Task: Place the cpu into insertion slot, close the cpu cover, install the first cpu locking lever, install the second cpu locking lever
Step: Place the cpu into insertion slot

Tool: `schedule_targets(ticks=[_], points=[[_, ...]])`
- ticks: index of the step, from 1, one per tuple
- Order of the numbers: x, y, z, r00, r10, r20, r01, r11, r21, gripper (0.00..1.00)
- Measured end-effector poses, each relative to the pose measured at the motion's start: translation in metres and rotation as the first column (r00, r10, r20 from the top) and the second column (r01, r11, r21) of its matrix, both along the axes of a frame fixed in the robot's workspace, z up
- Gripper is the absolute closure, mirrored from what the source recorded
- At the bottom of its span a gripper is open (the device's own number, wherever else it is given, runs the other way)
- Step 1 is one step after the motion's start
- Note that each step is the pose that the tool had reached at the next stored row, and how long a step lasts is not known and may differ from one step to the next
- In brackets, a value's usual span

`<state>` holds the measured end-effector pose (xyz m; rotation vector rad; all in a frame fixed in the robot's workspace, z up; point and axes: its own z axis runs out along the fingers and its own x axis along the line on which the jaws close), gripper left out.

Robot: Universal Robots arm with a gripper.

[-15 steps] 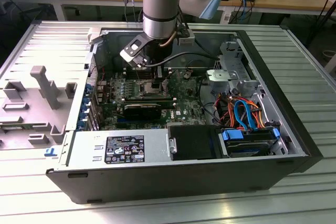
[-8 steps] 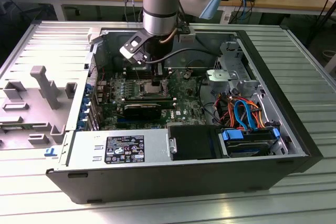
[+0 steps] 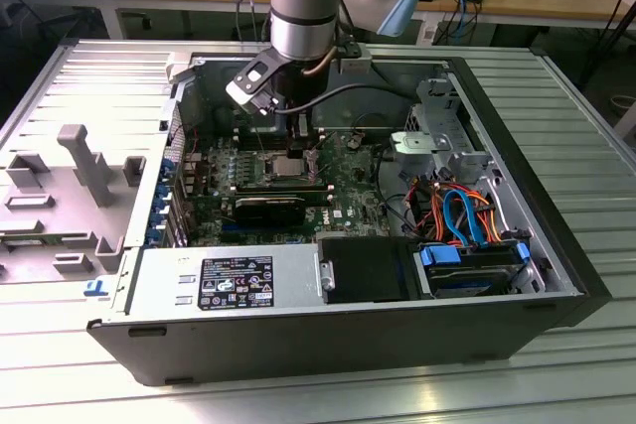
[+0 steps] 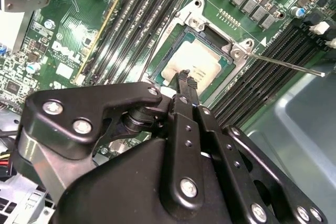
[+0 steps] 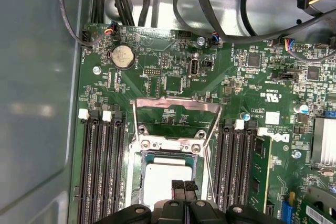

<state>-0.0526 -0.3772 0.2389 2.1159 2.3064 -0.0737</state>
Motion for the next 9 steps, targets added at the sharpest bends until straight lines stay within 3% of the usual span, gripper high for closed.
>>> schedule_targets(ticks=[9], points=[[0.0, 0.0, 0.0185, 1.0, 0.0, 0.0, 0.0, 1.0, -0.0001, 0.89]])
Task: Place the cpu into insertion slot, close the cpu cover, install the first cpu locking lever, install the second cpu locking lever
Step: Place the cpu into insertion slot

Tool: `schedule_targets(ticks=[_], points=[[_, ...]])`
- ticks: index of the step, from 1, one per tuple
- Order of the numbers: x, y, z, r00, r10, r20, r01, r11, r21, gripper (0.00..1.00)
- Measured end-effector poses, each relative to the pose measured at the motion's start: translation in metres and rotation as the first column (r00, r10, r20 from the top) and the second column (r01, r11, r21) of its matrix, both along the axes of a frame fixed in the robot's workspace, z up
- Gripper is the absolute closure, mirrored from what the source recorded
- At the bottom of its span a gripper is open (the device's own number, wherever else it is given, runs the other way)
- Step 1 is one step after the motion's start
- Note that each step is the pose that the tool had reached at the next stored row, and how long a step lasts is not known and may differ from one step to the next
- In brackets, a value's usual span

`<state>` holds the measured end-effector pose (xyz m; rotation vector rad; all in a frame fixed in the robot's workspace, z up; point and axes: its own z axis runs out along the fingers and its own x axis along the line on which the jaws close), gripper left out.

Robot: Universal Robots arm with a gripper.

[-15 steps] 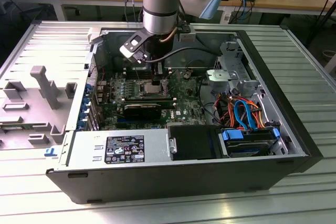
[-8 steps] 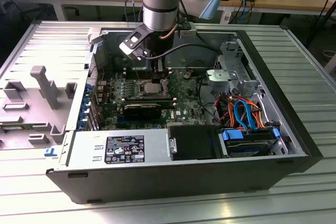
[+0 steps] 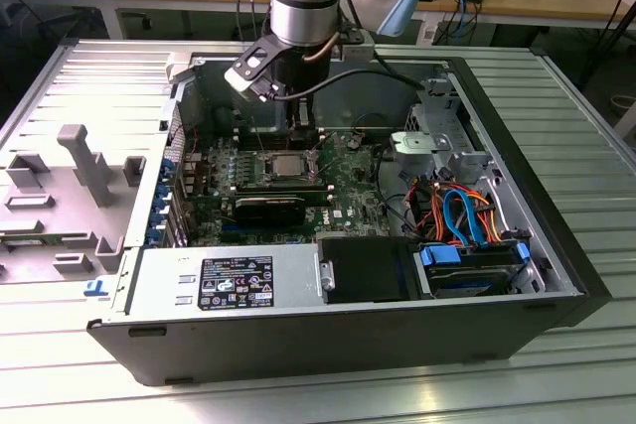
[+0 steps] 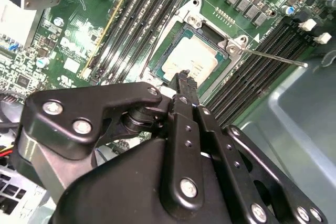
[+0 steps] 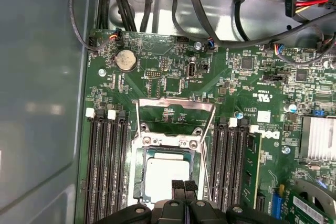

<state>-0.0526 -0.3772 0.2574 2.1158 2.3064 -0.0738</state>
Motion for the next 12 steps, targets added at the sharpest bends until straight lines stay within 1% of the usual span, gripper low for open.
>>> schedule_targets(ticks=[5, 12], points=[[0.0, 0.0, 0.0097, 1.0, 0.0, 0.0, 0.0, 1.0, 0.0, 0.89], [0.0, 0.0, 0.0174, 1.0, 0.0, 0.0, 0.0, 1.0, 0.0, 0.89]])
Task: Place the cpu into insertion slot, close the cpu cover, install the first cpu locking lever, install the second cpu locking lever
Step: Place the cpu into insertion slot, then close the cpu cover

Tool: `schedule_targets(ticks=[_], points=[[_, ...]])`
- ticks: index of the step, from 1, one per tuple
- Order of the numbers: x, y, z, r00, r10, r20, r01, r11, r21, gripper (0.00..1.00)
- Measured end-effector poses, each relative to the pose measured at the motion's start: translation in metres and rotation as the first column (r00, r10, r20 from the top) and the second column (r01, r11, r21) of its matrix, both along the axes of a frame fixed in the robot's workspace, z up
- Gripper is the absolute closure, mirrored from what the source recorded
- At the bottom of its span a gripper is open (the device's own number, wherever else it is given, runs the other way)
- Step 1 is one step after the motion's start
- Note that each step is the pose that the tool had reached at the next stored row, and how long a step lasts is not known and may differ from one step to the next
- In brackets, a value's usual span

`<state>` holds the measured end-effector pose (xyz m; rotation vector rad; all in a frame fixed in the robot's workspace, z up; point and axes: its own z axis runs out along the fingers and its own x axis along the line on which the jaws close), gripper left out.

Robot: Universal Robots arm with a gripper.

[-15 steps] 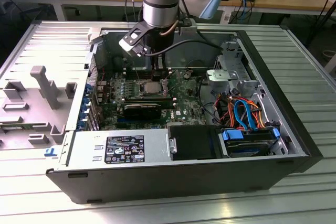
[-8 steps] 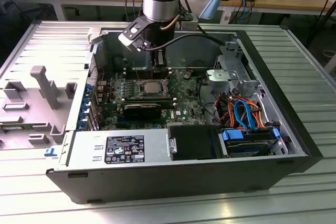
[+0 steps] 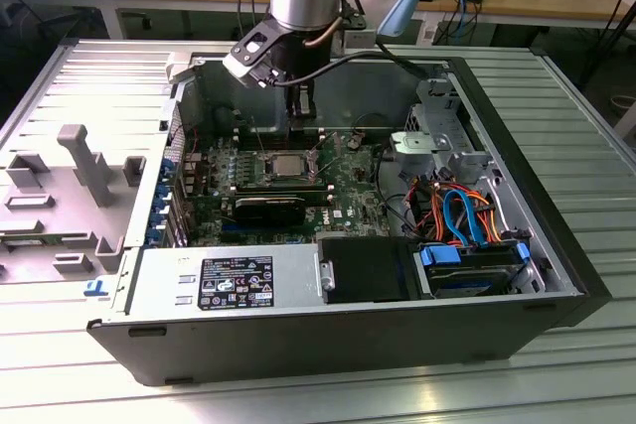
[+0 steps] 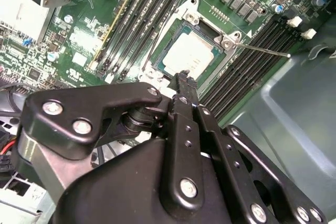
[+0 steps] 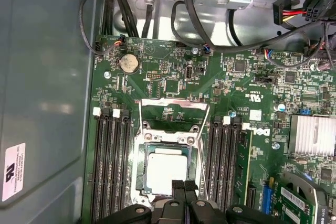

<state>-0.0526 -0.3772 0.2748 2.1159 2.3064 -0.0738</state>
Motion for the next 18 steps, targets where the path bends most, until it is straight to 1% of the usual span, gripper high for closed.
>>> schedule_targets(ticks=[7, 11, 18], points=[[0.0, 0.0, 0.0051, 1.0, 0.0, 0.0, 0.0, 1.0, 0.0, 0.89], [0.0, 0.0, 0.0102, 1.0, 0.0, -0.0001, 0.0, 1.0, 0.0, 0.89], [0.0, 0.0, 0.0107, 1.0, 0.0, 0.0, 0.0, 1.0, 0.0001, 0.89]])
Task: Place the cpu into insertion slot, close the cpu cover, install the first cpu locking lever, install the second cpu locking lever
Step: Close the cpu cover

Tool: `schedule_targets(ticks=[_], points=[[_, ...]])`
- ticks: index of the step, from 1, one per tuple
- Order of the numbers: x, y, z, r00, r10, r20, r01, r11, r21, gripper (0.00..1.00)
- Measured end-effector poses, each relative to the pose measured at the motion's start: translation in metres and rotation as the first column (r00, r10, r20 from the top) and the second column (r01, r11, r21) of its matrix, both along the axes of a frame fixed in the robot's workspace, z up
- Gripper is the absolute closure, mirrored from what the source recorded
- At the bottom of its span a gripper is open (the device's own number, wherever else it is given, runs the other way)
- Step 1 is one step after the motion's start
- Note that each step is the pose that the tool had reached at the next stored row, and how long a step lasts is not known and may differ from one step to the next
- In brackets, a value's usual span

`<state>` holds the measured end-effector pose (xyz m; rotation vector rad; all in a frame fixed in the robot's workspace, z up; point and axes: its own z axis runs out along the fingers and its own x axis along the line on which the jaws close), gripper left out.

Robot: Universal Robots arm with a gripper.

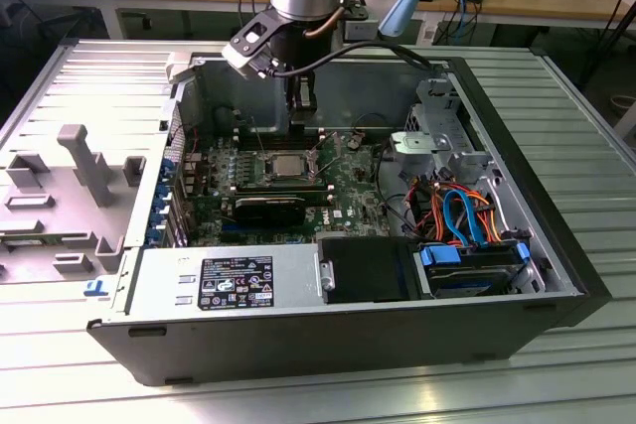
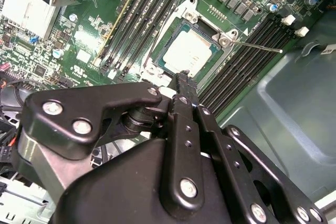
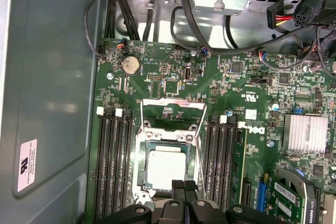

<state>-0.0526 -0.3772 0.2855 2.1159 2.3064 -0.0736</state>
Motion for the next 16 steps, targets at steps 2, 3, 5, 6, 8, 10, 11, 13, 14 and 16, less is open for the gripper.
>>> schedule_targets(ticks=[2, 3, 5, 6, 8, 10, 11, 13, 14, 16], points=[[0.0, 0.0, 0.0001, 1.0, 0.0, 0.0, 0.0, 1.0, 0.0, 0.89], [0.0, -0.0001, 0.0001, 1.0, 0.0, -0.0001, 0.0, 1.0, -0.0001, 0.89], [0.0, -0.0006, 0.0001, 1.0, 0.0, -0.0001, 0.0, 1.0, -0.0001, 0.89], [0.0, -0.0008, 0.0001, 1.0, 0.0, -0.0001, 0.0, 1.0, -0.0001, 0.89], [0.001, -0.0009, 0.0001, 1.0, 0.0, 0.0, 0.0, 1.0, -0.0002, 0.89], [0.007, -0.0011, 0.0001, 1.0, 0.0, -0.0002, 0.0, 1.0, -0.0001, 0.89], [0.011, -0.0012, 0.0001, 1.0, 0.0, -0.0003, 0.0, 1.0, -0.0001, 0.89], [0.019, -0.0012, 0.0, 1.0, 0.0, -0.0006, 0.0, 1.0, 0.0, 0.89], [0.026, -0.0013, -0.0001, 1.0, 0.0, -0.0011, 0.0, 1.0, 0.0, 0.89], [0.033, -0.0013, -0.0004, 1.0, 0.0, -0.0016, 0.0, 1.0, 0.0025, 0.89]])
